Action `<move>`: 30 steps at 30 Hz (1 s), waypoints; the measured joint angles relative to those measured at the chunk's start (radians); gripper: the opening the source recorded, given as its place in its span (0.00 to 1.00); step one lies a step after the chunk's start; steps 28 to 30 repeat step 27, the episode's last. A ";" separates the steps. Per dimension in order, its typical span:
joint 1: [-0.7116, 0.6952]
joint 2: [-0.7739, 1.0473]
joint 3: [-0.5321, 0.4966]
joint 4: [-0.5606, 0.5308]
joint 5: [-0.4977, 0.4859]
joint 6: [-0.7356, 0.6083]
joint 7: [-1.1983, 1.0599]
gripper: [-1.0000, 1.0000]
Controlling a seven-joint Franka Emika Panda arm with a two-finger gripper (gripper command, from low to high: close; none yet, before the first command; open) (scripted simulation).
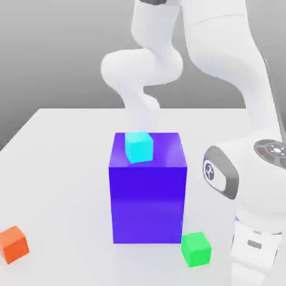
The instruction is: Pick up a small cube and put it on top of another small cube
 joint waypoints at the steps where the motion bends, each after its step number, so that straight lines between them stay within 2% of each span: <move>1: 0.001 0.015 -0.001 0.003 -0.001 0.012 0.001 0.00; 6: -0.005 -0.117 0.007 -0.027 0.008 -0.090 -0.008 0.00; 11: -0.049 -0.300 -0.003 -0.180 -0.017 -0.117 -0.139 0.00; 16: -0.097 -0.466 -0.011 -0.350 0.028 -0.115 -0.344 0.00; 21: -0.103 -0.351 -0.009 -0.372 0.035 0.021 -0.380 0.00; 22: -0.102 -0.322 -0.011 -0.371 0.031 0.049 -0.377 1.00; 30: -0.102 -0.322 -0.011 -0.371 0.031 0.049 -0.377 1.00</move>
